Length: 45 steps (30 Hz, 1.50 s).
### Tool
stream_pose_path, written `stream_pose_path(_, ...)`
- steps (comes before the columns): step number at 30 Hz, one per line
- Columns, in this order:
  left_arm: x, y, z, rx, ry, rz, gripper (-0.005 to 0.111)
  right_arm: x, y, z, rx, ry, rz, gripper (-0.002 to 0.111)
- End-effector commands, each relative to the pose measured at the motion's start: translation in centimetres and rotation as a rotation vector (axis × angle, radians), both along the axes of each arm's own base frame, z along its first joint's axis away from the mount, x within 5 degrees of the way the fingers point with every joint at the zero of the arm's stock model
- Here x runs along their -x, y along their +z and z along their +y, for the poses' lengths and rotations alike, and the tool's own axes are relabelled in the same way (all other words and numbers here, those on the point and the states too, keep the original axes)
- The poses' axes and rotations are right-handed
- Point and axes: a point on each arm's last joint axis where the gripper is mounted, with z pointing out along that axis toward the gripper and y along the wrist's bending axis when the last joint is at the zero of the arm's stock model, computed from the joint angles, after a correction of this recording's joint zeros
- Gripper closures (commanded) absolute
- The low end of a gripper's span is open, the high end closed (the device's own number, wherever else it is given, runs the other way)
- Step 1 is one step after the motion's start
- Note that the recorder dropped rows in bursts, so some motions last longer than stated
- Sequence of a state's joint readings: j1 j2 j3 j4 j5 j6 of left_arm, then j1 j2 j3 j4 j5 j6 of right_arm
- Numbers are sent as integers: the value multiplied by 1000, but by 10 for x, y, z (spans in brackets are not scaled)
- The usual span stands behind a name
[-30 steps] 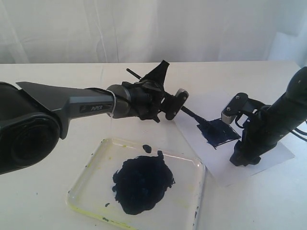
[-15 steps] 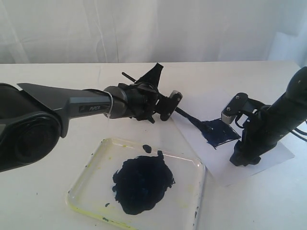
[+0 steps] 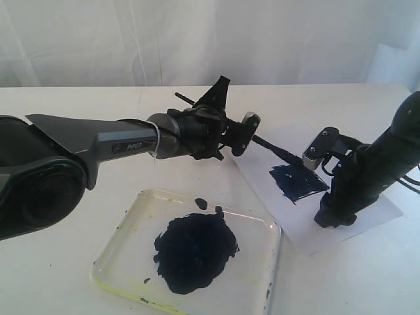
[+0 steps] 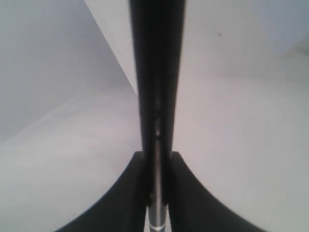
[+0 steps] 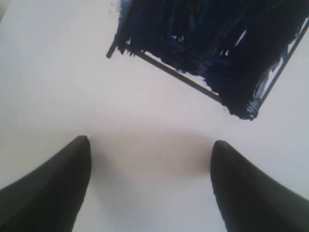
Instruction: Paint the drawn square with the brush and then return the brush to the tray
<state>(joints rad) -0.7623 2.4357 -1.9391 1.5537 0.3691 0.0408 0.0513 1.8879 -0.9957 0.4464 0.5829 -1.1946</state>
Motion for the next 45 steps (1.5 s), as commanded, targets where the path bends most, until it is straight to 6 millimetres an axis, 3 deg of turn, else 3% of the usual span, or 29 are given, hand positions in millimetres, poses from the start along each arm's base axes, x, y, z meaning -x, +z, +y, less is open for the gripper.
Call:
stream_pose_path(1, 1, 2, -2, 39, 8, 15, 107, 3, -5, 0, 3, 7, 20, 42)
stream_pose_path(11, -1, -30, 3, -141, 12, 33, 107, 3, -5, 0, 3, 7, 20, 42)
stream_pose_path(23, -2, -26, 8, -145, 61, 8, 107, 3, -5, 0, 3, 7, 20, 42)
stream_pose_path(32, -6, -4, -1, 5, 118, -27, 107, 2, -5, 0, 4, 6, 16, 42)
stream_pose_path(45, -5, -31, -2, -122, 60, 30, 107, 2, -5, 0, 3, 5, 16, 42)
